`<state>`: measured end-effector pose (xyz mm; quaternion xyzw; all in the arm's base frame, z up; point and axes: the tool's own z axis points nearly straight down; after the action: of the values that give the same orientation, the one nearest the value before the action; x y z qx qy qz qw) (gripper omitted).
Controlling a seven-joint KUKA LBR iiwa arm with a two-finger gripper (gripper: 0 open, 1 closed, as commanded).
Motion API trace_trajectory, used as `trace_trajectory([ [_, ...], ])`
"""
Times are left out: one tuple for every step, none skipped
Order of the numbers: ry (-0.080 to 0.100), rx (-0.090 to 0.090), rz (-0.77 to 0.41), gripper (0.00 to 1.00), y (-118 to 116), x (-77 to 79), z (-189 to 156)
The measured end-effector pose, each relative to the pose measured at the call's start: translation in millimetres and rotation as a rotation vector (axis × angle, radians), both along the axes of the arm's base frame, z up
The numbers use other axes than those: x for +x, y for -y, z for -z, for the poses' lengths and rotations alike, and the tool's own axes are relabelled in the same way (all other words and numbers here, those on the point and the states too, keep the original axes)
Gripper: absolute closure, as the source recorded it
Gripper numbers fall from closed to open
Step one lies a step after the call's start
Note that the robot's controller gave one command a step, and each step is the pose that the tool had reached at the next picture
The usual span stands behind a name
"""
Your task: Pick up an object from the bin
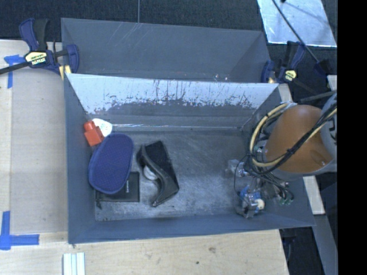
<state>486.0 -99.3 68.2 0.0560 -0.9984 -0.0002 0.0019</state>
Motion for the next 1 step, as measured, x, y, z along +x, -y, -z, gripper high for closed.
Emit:
trace_trajectory([
  [-0.007, 0.027, -0.132, 0.00, 42.7, 6.2, -0.2],
])
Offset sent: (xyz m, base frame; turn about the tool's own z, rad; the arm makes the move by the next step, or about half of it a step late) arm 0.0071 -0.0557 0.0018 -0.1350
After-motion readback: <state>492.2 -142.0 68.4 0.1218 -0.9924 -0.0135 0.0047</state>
